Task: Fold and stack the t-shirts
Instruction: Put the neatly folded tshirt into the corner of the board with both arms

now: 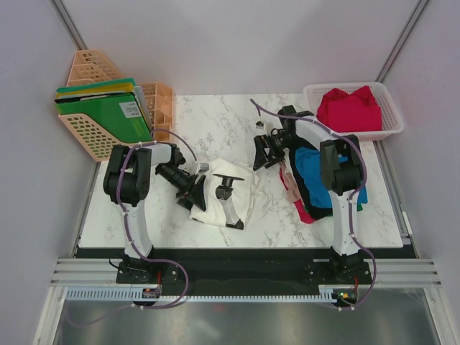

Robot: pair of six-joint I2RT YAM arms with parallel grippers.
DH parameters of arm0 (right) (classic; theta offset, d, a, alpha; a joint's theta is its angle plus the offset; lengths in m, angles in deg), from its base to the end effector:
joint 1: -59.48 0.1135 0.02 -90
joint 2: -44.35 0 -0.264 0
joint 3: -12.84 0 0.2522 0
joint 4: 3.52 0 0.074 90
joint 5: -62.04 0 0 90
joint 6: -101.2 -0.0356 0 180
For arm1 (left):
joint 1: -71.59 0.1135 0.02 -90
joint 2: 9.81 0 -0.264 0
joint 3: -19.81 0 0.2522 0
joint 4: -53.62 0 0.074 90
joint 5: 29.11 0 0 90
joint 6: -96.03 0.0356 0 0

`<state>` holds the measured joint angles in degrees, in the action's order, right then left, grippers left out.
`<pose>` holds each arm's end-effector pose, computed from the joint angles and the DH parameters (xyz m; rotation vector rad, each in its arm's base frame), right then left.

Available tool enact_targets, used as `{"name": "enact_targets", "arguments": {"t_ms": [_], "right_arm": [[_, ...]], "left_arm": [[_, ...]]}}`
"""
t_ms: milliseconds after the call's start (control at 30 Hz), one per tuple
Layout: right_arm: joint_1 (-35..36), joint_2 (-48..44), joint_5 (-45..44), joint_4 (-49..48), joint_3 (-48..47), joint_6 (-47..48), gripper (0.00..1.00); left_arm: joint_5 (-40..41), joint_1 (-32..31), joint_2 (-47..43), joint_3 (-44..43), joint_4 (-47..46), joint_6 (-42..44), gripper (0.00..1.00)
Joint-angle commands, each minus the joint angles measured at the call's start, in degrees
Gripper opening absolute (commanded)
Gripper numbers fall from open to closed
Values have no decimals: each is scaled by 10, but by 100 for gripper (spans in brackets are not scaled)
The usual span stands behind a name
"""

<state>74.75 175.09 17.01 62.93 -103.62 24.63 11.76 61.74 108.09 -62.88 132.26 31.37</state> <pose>0.4301 0.1435 0.1534 -0.7776 2.6639 1.1514 0.3011 -0.0796 0.1124 -0.5432 -2.5380 1.2436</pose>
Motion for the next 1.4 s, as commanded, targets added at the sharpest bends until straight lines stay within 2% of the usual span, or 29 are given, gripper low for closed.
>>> {"name": "enact_targets", "arguments": {"t_ms": [0,267,500,667,700,933,967,1000,1033,1067,1100,1133,1200,1233,1367], "right_arm": [[4,28,-59,-38,-1,14,98],[56,34,-37,-48,20,12,98],[68,32,-8,-43,34,4,98],[67,21,-3,-7,63,31,98],[67,18,-3,-1,69,45,96],[64,-7,-9,19,124,76,77],[64,-7,-8,19,126,78,71],[64,-7,-9,20,128,79,66],[64,-4,-5,21,131,81,60],[64,-2,-3,22,131,83,46],[64,0,-2,23,132,82,37],[64,3,-1,25,134,83,29],[64,5,3,25,136,84,3],[64,4,3,25,137,84,0],[65,-8,9,29,146,93,0]], "left_arm": [[13,-4,-7,4,-28,17,72],[17,-6,-7,4,-28,17,73],[19,-6,-9,5,-28,16,57],[21,-6,-9,5,-28,19,50],[21,-6,-9,5,-28,20,46],[18,-6,-8,5,-27,22,33],[18,-6,-8,5,-26,22,32],[18,-6,-7,5,-25,23,26],[17,-5,-7,5,-26,23,22],[16,-6,-7,5,-25,23,17],[16,-6,-7,5,-25,23,7],[16,-6,-7,5,-24,23,4],[14,-6,-6,4,-23,26,2],[14,-6,-6,4,-22,27,2],[3,-7,-16,1,-17,39,2]]}}
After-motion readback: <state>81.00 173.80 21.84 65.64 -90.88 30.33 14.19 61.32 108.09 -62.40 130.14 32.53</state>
